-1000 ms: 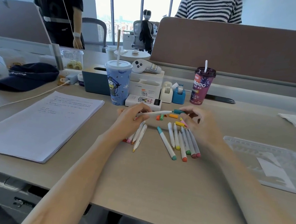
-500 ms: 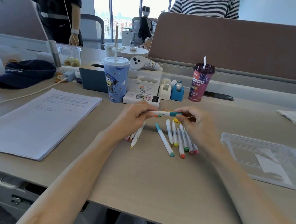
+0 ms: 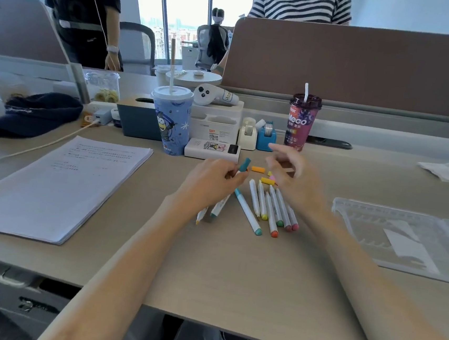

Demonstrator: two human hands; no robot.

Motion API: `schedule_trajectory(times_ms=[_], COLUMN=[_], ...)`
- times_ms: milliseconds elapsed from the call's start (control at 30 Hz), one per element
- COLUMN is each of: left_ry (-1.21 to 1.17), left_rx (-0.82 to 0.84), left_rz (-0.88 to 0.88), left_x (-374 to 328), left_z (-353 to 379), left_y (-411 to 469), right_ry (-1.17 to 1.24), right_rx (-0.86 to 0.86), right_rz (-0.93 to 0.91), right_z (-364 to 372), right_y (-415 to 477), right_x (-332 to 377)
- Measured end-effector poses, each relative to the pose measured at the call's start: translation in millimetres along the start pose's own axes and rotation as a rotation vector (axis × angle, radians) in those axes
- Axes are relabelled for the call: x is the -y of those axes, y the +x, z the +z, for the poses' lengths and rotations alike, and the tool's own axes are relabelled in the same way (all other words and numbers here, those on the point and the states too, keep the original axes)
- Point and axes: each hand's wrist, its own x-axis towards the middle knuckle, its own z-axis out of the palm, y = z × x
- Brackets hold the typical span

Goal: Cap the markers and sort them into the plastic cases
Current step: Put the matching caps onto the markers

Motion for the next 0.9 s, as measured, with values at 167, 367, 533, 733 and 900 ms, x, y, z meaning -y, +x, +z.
schedule_trajectory(times_ms=[167,367,533,733,900], left_ry=[0.28,0.476,0.452,0.273,0.251], left_rx=[0.076,0.076,-0.063,-0.128,-0.061], left_rz=[-0.166,-0.195,-0.104,-0.005,0.064], left_x=[-8,-6,-3,24,26], left_z=[10,17,19,25,26], left_y=[8,14,14,20,45], right_ry=[-0.163,-0.297,-0.375,-0.638,-0.735], right_rx=[0.071,0.165,0.24,0.355,0.359], right_rz=[0.176,0.231,0.256,0.305,0.345], right_z=[-9,-12,-14,-10,-1], right_y=[2,3,3,-1,-3], right_x=[-21,-34,-34,-33,-22])
